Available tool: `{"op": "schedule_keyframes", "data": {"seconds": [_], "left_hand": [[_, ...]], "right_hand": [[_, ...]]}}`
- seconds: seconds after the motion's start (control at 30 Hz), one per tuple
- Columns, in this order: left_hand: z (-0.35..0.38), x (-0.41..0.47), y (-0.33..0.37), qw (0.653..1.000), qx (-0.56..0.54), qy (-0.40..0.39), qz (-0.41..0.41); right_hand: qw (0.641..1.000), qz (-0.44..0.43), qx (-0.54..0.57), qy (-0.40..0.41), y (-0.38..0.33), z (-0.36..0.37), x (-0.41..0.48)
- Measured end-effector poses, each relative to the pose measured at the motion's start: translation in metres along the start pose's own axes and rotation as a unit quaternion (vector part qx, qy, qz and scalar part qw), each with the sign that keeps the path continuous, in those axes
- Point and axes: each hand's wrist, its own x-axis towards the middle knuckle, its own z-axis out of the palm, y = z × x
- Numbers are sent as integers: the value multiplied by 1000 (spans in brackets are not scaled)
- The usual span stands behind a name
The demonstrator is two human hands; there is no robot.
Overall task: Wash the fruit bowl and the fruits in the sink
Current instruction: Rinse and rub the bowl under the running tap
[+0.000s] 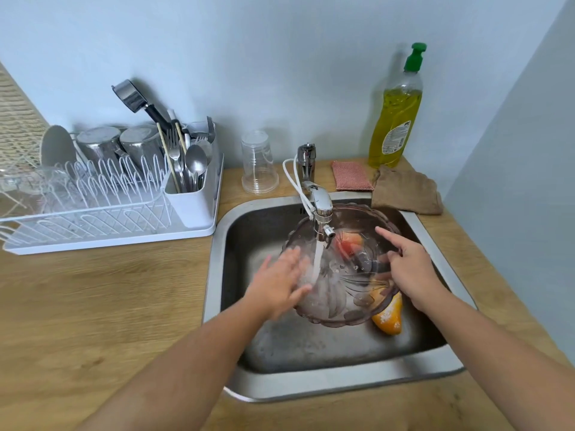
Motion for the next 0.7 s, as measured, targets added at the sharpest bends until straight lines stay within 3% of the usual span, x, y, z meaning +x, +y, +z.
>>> {"op": "schedule_keyframes", "data": {"seconds": [0.13, 0.27, 0.37, 0.43, 0.57, 0.7], "left_hand": [[-14, 28, 4, 994, -41, 38, -94], [-25, 44, 36, 990, -108, 3, -91], [-28, 49, 33, 971, -185, -29, -149], [-24, 47, 38, 967, -175, -43, -182], [-17, 41, 57, 996, -68, -19, -50], [-16, 36, 28, 997, -29, 51, -48]], "right_hand": [[999, 14, 20, -24, 5, 6, -5], [998, 0, 24, -65, 7, 15, -17], [997, 0, 27, -72, 12, 13, -20], [997, 5, 26, -73, 15, 13, -20], [997, 6, 27, -68, 15, 16, -22], [997, 12, 43, -66, 11, 14, -16]]}}
